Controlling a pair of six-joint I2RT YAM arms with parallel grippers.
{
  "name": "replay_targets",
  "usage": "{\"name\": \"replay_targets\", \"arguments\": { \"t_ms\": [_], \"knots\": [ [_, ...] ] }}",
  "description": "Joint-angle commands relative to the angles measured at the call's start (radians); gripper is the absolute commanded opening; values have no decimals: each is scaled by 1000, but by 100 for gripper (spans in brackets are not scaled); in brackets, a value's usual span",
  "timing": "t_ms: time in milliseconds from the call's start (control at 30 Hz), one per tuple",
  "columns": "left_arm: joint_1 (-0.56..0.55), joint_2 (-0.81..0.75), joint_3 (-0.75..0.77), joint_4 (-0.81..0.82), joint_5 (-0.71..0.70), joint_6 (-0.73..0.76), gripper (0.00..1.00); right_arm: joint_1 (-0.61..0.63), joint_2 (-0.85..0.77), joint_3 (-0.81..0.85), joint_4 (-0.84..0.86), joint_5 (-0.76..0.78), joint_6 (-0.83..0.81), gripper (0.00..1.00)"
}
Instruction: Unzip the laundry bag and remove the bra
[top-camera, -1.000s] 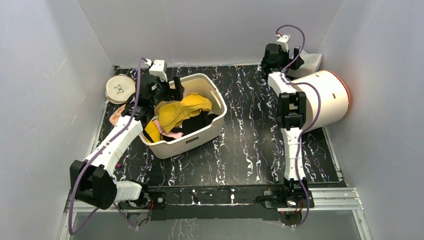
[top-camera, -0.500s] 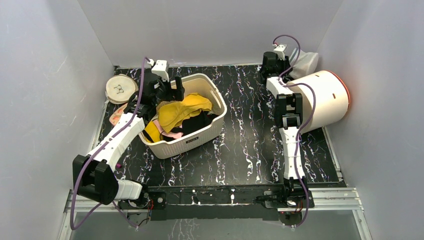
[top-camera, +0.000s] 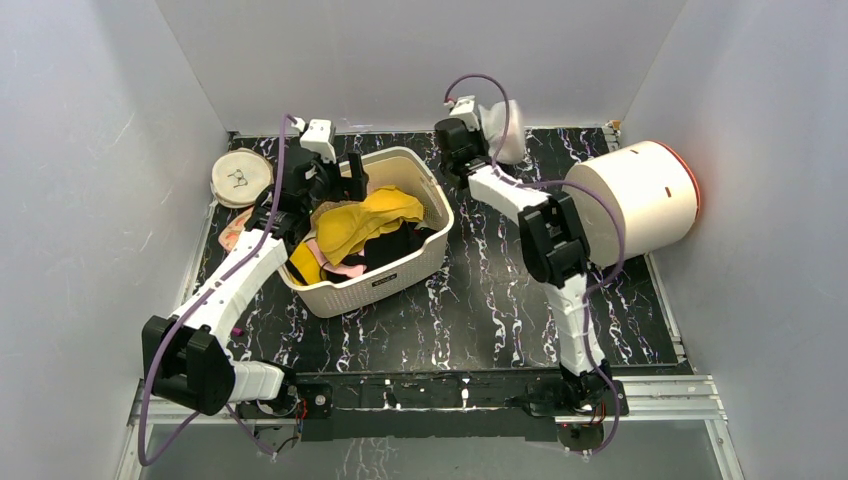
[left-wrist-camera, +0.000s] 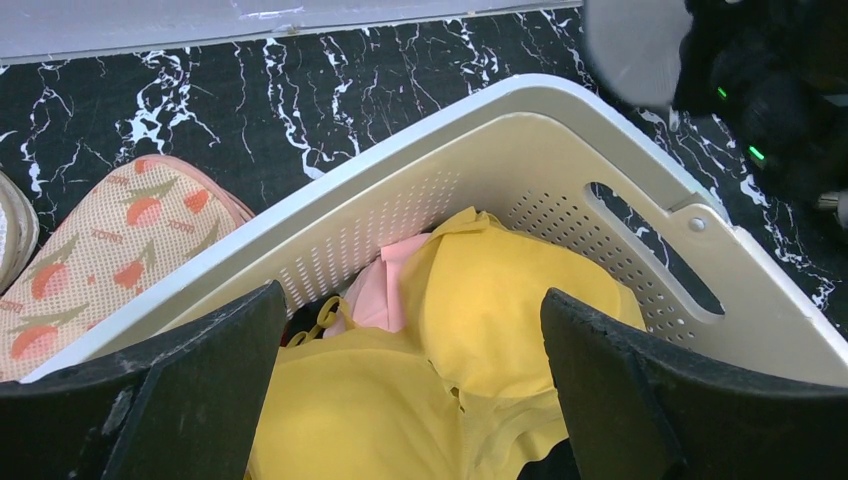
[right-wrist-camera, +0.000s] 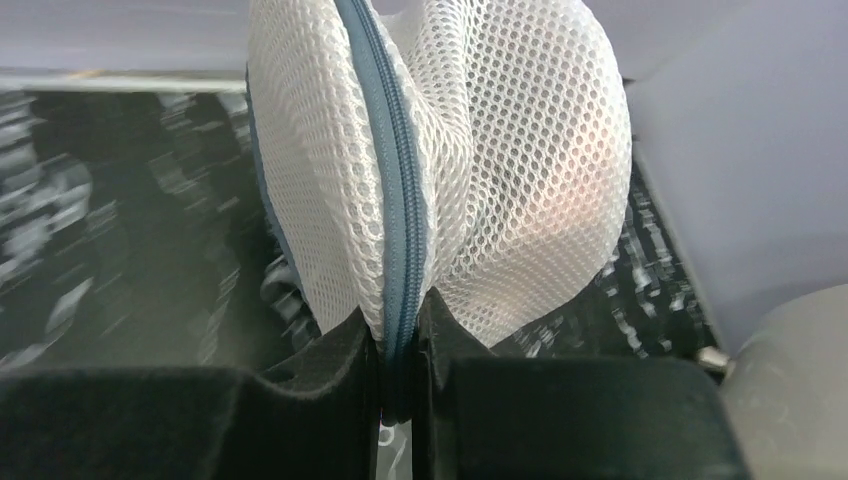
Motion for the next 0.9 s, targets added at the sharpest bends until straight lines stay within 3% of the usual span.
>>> {"name": "replay_targets", "arguments": {
  "t_ms": [0, 267, 433, 633, 867],
  "knots": [
    [-5, -53, -10, 42, 0, 7, 98, 4, -335, -210, -158, -121, 314, 0],
    [-5, -40, -14, 52, 39, -16, 98, 4, -837, -714, -243, -478, 584, 0],
    [-5, -46, -18, 62, 77, -26, 98, 2, -1109, -922, -209, -716, 607, 0],
    [-22, -64, -63, 114, 145, -13, 98, 0, -1326, -1140, -118, -870, 718, 0],
    [-117, -46, -67, 101, 190, 55, 98, -39, -1463, -1307, -105, -1023, 936, 1]
  ]
}}
